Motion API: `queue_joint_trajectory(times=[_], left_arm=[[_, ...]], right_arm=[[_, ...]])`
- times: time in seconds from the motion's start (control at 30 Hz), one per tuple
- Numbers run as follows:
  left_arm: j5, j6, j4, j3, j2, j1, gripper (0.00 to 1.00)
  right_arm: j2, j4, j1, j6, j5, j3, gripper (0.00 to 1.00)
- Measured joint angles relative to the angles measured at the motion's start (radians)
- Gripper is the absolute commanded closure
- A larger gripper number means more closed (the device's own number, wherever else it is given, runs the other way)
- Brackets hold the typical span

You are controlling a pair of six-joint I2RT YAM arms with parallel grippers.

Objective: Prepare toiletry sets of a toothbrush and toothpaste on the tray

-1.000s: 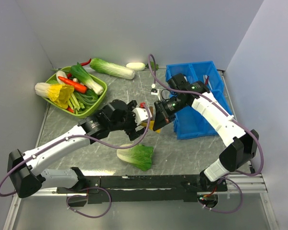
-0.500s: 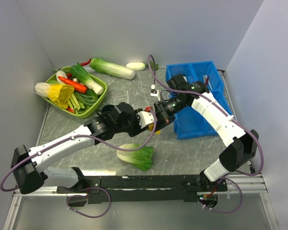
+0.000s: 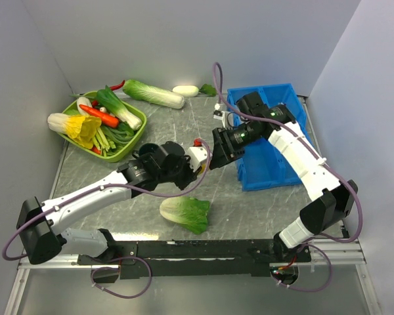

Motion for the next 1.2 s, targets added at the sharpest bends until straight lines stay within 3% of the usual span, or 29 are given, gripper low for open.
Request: queue_joint_trajectory(times=[0.33, 0.57, 0.73, 1.2], left_arm=[[-0.011, -0.283, 0.083, -0.016, 0.032, 0.0, 0.74], [-0.01, -0.319, 0.111, -0.02, 0.032, 0.002, 0.73], [-0.01, -0.334, 0.116, -0.02, 0.032, 0.002, 0.73], [-0.016, -0.338, 0.11, -0.02, 0.06, 0.003, 0.74]], right_arm=[[-0.001, 0.057, -0.018, 0.046, 0.116, 0.031, 0.39], [-0.003, 0.178, -0.018, 0.106, 0.169, 0.006, 0.48], [-0.003, 0.196, -0.013, 0.115, 0.175, 0.003, 0.62], [-0.003, 0.197, 0.004, 0.095, 0.121, 0.0, 0.66]])
